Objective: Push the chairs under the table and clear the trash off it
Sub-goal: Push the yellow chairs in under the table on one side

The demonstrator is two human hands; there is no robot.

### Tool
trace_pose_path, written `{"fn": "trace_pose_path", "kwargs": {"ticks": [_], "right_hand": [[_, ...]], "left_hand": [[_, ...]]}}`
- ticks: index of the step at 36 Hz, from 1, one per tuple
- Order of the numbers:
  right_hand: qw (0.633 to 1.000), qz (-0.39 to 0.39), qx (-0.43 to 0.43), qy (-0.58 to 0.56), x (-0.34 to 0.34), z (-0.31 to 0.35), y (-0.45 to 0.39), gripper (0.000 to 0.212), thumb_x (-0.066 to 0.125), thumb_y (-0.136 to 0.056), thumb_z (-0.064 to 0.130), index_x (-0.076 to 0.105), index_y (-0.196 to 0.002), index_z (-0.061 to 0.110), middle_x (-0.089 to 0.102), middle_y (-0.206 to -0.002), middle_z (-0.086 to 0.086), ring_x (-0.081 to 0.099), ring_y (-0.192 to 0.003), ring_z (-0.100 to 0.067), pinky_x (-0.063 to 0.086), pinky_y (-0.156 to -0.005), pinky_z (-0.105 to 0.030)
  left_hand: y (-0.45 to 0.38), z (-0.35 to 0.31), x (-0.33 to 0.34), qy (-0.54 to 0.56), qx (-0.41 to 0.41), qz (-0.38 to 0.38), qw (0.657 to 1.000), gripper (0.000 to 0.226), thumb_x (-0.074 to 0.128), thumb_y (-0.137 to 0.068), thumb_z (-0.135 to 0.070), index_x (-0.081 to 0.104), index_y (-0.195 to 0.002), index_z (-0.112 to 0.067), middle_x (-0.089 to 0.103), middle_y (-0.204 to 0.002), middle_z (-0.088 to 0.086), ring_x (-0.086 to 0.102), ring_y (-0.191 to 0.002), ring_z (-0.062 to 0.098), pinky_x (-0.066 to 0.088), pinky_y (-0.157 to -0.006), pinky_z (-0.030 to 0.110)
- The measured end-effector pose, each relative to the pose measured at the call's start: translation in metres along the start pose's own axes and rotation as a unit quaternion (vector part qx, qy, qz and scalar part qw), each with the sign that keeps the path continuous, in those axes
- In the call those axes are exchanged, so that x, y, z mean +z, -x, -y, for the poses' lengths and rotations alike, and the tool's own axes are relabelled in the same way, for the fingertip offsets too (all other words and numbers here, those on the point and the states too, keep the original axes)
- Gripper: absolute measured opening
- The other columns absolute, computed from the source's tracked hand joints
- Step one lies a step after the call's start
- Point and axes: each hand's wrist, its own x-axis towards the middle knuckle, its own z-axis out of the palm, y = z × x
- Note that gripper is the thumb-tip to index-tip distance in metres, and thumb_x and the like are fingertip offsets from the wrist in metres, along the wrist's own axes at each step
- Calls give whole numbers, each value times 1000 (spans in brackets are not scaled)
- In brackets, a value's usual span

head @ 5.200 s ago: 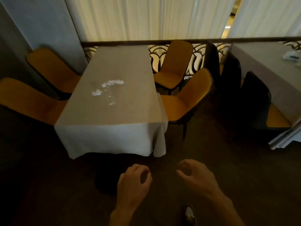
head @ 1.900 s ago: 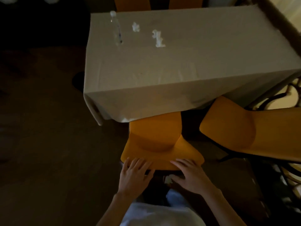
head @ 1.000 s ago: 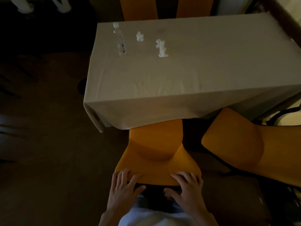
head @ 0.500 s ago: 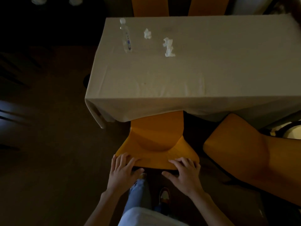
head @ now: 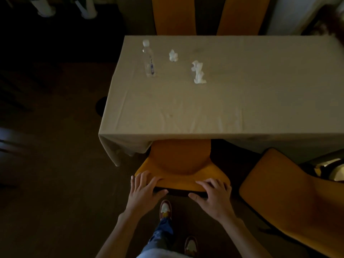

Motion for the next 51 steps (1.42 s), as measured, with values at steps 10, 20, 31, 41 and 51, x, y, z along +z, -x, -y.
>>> {"fn": "trace_pose_path", "kwargs": {"ticks": [10, 20, 31, 41, 51], "right_hand": [[1000, 0, 16, 5, -26, 10, -74, 86, 18, -72, 95, 59, -126, 42, 49, -119, 13, 41, -122, -15, 17, -105, -43], [999, 24, 17, 18, -49, 3, -131, 89, 15, -70, 97, 55, -129, 43, 45, -118, 15, 35, -125, -15, 17, -108, -45], [1000, 6, -8, 9, -60, -15, -159, 76, 27, -77, 92, 60, -125, 43, 49, -117, 16, 44, -118, -14, 24, -101, -43], [997, 63, -3, 36, -74, -24, -166, 87, 14, -71, 96, 52, -131, 45, 43, -129, 15, 34, -128, -15, 17, -106, -43], [990, 129, 44, -33, -88, -13, -162, 87, 22, -67, 96, 51, -128, 41, 43, -135, 13, 28, -136, -14, 9, -114, -45]], "left_hand": [[-73, 16, -31, 5, 44, -33, 998, 79, 11, -75, -87, 35, -135, -41, 24, -142, 0, 9, -141, 28, -4, -117, 59], [-127, 9, -52, 14, 27, -23, 999, 79, 10, -75, -86, 34, -136, -42, 25, -142, 1, 11, -142, 33, -11, -116, 58], [-151, -2, -57, -3, 17, -12, 1000, 87, 2, -72, -89, 30, -138, -42, 24, -143, 2, 11, -142, 35, -10, -115, 60], [-154, -12, -50, 5, 20, -26, 999, 80, 9, -77, -87, 38, -135, -41, 31, -139, 4, 18, -138, 36, -4, -114, 65], [-139, -29, -77, 16, -13, 2, 1000, 67, 26, -83, -80, 37, -138, -44, 32, -144, -2, 19, -141, 27, 6, -118, 57]]}}
